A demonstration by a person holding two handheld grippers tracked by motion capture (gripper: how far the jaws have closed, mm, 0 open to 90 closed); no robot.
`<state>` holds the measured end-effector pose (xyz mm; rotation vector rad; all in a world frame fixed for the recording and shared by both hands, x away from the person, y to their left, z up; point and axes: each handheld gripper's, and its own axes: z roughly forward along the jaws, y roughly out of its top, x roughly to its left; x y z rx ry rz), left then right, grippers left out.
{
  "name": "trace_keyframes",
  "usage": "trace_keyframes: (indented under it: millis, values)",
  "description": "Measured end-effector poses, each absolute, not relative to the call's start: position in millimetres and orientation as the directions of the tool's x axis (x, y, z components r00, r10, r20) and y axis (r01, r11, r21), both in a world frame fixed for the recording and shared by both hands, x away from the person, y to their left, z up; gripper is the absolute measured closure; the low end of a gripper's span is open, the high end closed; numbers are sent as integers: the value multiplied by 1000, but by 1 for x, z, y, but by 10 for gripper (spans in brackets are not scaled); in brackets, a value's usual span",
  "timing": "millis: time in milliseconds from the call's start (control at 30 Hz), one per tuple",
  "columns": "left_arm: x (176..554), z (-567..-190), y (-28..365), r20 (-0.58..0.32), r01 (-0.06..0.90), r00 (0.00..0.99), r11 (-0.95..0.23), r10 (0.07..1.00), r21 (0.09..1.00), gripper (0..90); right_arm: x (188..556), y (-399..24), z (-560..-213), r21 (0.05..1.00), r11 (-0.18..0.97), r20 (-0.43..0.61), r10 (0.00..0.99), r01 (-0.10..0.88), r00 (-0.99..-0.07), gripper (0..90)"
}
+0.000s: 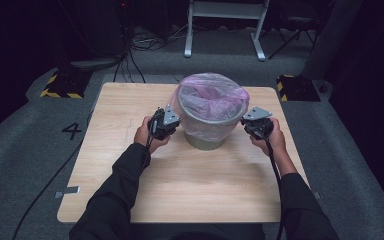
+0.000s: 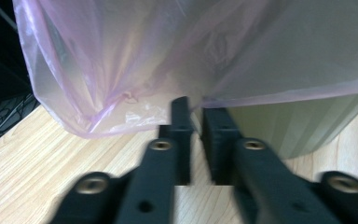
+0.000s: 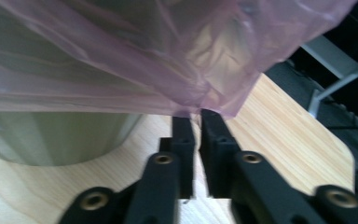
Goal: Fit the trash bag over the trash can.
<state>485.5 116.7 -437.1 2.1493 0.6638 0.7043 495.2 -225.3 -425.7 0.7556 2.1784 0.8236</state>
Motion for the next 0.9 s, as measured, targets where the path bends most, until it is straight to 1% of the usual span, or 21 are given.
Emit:
trace_keyframes:
  millis: [133,233,367,433,700,833,867,900]
  values:
    - [487,-440,119,255,243,723,-582,642,776,900,494,-227,-428,724,631,-354,686,278,-635,900]
    - [487,-444,120,257,255,722,-593,642,764,900,494,-228,-431,716,634,-348,686,292,-639,900]
    - [489,-453,120,257,273,728,-612,636,742,900,499,-233,-445,702,622,-299,699,346,-649,900]
    - [491,-458,120,276,276,732,-642,622,716,900,501,-234,-448,696,621,-288,701,361,-652,900]
    - [493,-471,116,277,294,745,-672,606,680,900,506,-232,-459,687,616,-265,706,385,-657,900]
    - [495,-476,118,262,317,735,-659,625,682,899,507,-228,-467,668,628,-267,702,398,-660,900]
    - [496,-476,118,256,326,730,-651,634,685,879,507,-229,-468,669,627,-268,704,399,-657,900]
    - [496,-476,118,263,330,720,-650,642,685,823,507,-229,-468,673,621,-265,710,402,-653,900]
